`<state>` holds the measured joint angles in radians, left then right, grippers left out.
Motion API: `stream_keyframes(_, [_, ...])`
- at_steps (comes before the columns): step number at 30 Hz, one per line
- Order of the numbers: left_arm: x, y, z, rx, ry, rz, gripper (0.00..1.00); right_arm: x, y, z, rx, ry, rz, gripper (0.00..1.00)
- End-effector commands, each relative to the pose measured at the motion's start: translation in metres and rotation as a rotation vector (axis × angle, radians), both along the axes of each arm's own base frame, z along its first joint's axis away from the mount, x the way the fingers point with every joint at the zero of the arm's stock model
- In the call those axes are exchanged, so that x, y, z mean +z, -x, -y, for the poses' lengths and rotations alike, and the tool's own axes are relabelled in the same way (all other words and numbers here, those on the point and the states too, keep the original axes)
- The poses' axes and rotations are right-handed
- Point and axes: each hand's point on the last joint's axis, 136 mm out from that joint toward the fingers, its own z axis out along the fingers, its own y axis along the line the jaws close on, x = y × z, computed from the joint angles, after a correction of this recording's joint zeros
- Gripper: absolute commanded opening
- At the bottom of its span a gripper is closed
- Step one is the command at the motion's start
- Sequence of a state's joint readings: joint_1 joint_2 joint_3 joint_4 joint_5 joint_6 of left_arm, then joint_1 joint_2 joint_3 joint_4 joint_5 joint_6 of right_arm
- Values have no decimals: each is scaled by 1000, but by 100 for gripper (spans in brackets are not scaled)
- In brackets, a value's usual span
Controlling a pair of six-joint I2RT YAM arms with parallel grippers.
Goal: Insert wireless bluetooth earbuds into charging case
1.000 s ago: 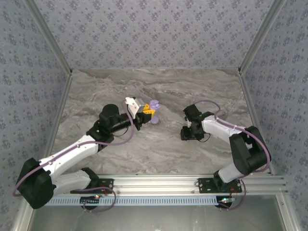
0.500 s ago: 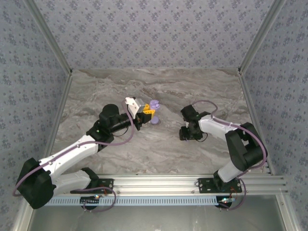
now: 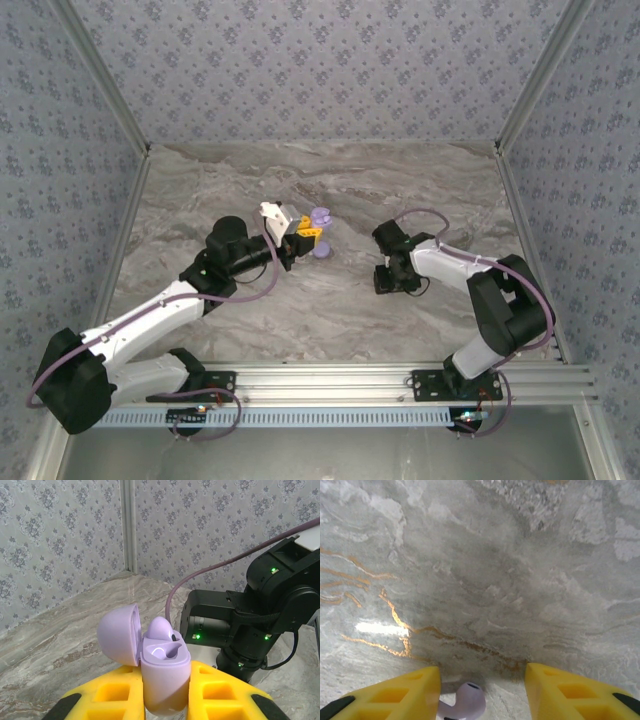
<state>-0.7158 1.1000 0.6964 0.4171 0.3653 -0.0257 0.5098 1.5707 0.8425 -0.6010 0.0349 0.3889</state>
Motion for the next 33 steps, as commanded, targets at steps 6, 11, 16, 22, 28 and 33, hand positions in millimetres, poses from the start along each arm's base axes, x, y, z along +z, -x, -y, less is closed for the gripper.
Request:
stream_keyframes(6, [11,3,-1,0,9,43,1,1,26,12,-2,49,-77,49])
stream_keyframes(11, [10,4,-2,0,9,41,1,1,29,14,-3,57,-85,46])
stream_keyframes(16, [9,4,-3,3,8,41,1,12,22,1,-2,-17,-49,45])
stream_keyframes(22, [10,5,-4,5,8,42,1,15,13,-2,5,-23,-38,44])
stream_keyframes(28, [10,5,-5,8,7,42,1,7,10,-7,11,-28,-52,38])
stream_keyframes(33, [9,5,-5,11,4,41,1,0,10,-10,16,-24,-70,34])
